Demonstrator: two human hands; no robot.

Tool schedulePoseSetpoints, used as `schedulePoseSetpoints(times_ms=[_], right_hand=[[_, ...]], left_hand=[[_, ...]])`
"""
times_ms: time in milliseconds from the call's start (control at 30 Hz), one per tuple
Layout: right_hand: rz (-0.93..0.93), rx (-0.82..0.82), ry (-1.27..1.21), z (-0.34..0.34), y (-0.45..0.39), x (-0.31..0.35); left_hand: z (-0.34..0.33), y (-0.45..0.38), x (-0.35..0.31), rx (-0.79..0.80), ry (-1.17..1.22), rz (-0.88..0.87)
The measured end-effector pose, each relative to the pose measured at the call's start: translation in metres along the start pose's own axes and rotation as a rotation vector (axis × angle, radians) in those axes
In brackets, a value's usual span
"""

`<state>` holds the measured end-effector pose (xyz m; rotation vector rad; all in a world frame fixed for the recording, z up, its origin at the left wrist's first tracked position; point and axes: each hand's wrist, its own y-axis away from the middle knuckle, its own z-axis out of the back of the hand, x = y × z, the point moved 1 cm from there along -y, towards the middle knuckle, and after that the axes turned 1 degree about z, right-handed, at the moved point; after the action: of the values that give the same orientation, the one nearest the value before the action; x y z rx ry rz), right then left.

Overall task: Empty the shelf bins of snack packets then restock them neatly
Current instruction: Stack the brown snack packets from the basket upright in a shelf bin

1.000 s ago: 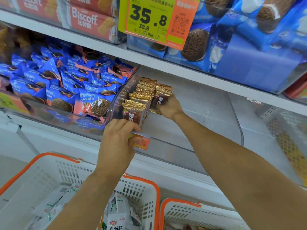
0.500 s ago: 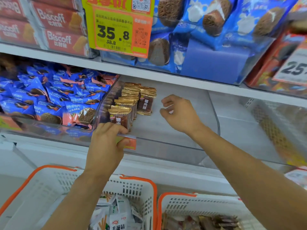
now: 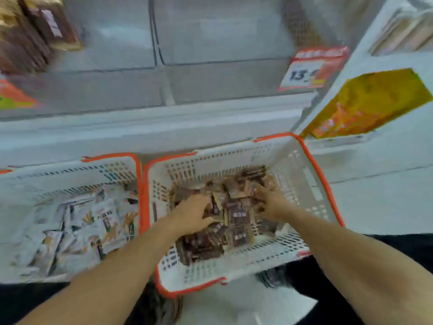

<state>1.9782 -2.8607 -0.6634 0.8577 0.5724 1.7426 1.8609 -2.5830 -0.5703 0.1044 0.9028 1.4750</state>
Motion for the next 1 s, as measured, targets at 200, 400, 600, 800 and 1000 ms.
schedulePoseSetpoints(times_ms=[200,400,600,800,1000], right_hand=[[-0.187,0.061,-0.265,-0.038,0.034,-0.009],[-0.231,0.037,-0.416,-0.055,0.010,-0.004],[-0.218,0.140,-0.410,-0.047,-0.002,0.009],[-0.307,0.209,-0.843,-0.001,0.000,0.014],[-0.331,0.109,-0.797,-0.026,-0.009,0.052]], left_hand=[[-0.121,-0.050,0.008,0.055,0.061,0.191],[-0.134,-0.064,-0.007,-0.110,-0.102,0.242],[-0.126,-0.087,-0.010,-0.193,-0.053,0.249],[-0.135,-0.092,-0.010,-0.156,0.120,0.251],[-0.126,-0.081,-0.015,-0.368,0.721,0.399]])
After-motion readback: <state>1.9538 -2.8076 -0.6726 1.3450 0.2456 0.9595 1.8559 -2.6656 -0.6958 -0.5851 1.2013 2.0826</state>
